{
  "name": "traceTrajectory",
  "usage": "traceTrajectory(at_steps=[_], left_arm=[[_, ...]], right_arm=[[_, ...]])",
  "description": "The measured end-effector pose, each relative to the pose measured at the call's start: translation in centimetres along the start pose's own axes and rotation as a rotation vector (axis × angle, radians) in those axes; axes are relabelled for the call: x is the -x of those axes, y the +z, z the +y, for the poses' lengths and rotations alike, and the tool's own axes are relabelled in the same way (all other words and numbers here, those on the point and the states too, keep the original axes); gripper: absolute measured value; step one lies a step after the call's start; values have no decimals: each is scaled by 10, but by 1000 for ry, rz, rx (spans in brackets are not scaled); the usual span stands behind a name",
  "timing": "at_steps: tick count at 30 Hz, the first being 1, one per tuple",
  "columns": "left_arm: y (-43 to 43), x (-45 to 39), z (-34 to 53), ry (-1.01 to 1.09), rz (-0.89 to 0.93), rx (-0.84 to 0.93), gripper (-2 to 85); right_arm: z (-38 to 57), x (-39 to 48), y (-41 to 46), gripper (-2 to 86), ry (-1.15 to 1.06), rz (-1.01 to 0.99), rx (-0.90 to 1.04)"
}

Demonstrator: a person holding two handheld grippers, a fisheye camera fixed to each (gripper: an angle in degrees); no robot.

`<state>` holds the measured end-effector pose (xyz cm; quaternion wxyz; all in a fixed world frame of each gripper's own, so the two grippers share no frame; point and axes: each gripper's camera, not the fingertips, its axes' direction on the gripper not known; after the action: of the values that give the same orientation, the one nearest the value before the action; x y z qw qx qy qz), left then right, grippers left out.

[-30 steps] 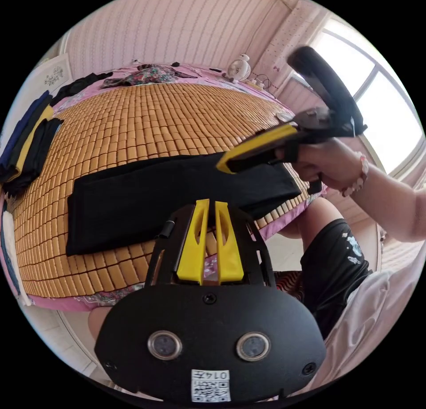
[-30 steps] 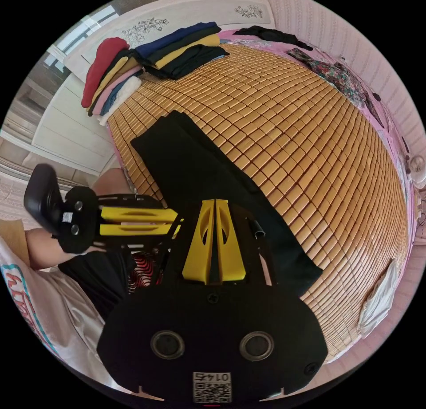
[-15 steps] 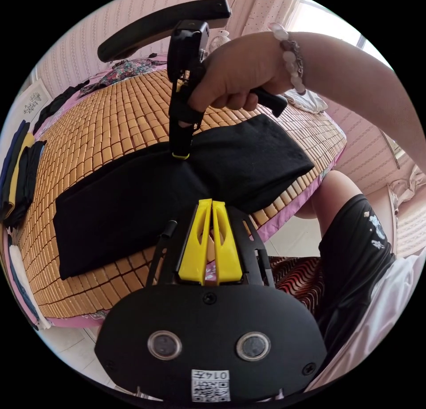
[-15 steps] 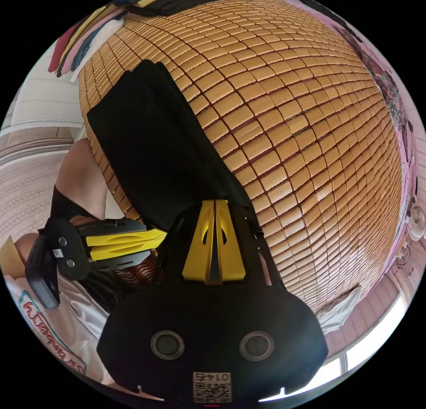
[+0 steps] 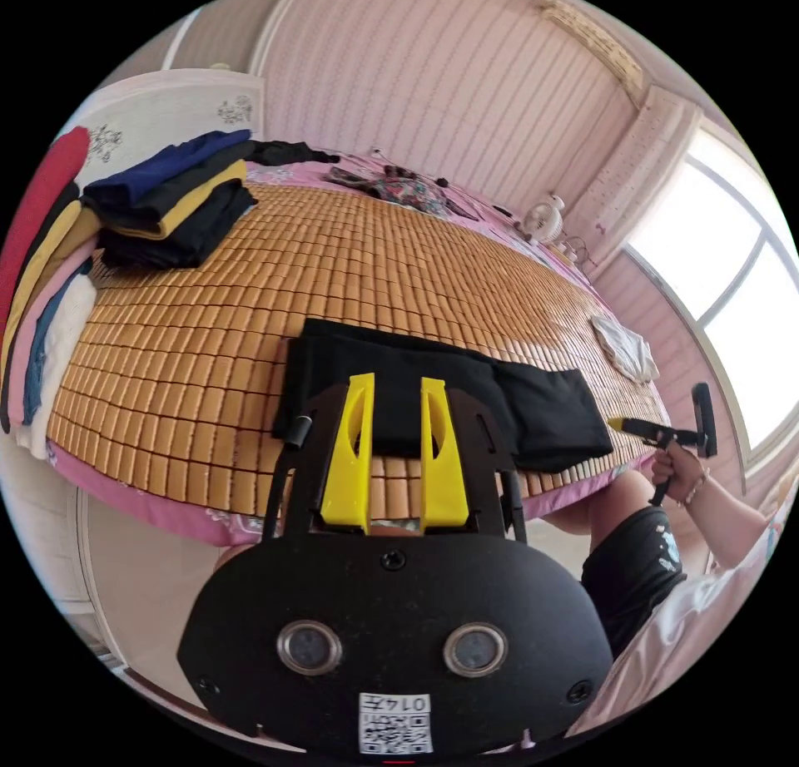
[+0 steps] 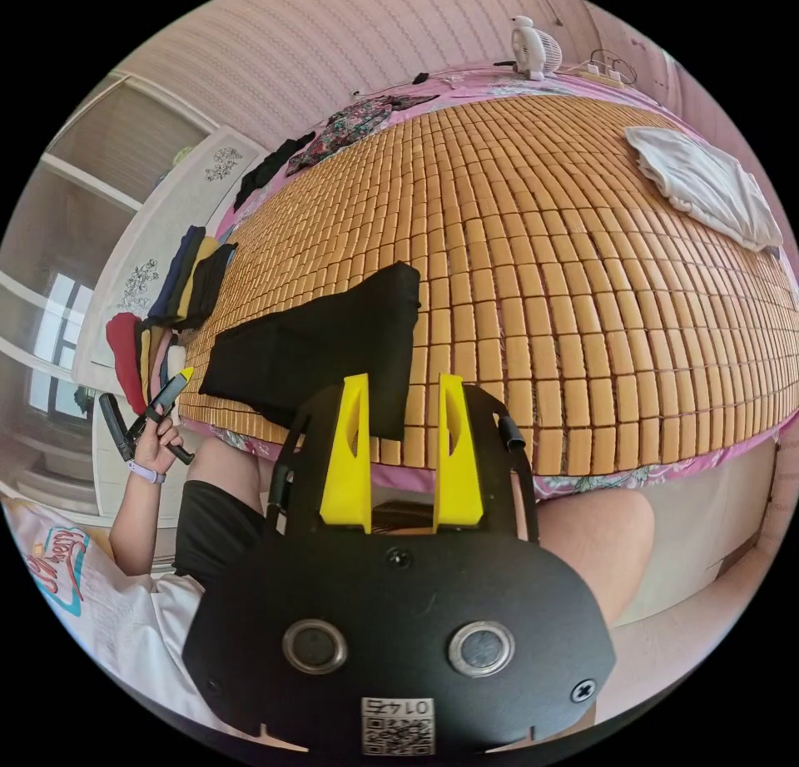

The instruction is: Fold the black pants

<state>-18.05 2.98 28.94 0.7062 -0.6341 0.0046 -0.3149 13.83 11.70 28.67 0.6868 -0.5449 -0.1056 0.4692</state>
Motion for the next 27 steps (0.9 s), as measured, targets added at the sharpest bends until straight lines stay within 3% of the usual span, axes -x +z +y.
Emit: traceTrajectory(at_steps=[5,9,16,21,24,27], left_arm=[[11,56,-20,-58,-128,48,98],[53,63,-30,-33,-215,204,86],[61,54,-34,-10,-2,255,42],[76,12,-22,35,75,306,40],[85,-4,-11,-2,178,276,39],[88,-15,-4,24,207,242,42]], right_arm=[[14,-33,6,72,68,-145,66],[18,-55,0,39,129,-264,61],[7,-74,-77,24,48,-245,-112],[-10,-34,-137,27,-139,-337,-254],[-17,29,-132,35,-320,-458,-226],[-8,94,-77,43,-462,-576,-32]])
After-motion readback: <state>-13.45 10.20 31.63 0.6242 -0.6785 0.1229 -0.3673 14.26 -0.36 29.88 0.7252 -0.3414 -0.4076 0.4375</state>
